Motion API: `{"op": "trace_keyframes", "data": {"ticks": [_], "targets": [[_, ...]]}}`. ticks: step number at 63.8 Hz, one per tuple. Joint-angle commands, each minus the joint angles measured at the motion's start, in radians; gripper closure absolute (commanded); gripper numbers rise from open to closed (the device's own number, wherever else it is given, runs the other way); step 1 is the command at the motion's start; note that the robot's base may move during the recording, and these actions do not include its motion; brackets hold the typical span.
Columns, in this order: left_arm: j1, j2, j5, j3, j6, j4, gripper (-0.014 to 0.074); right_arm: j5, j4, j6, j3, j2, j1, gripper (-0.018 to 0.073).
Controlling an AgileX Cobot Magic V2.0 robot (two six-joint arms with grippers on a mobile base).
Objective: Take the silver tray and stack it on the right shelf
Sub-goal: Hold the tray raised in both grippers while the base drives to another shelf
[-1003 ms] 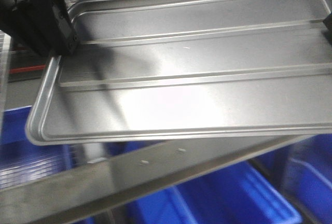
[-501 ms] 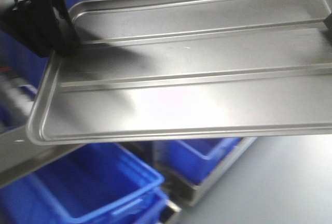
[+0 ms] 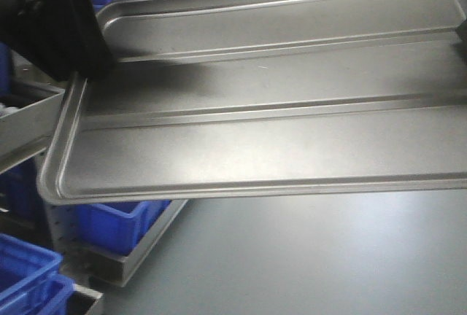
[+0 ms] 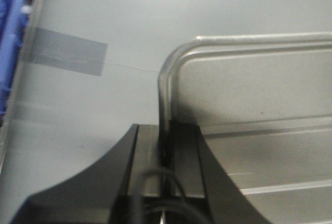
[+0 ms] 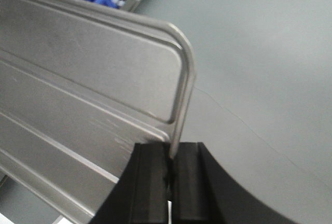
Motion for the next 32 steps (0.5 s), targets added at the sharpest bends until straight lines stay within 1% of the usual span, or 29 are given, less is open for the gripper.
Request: {"op": "trace_keyframes", "data": {"ticks": [1, 32], "targets": [[-0.009, -0.028, -0.010, -0.032, 0.015, 0.038, 0.0689, -0.047, -0.033, -0.021, -0.028, -0.015, 0.001, 0.0501], [-0.009, -0.028, -0.010, -0.032, 0.015, 0.038, 0.0689, -0.047, -0.033, -0.021, -0.028, -0.015, 0.001, 0.0501]]}}
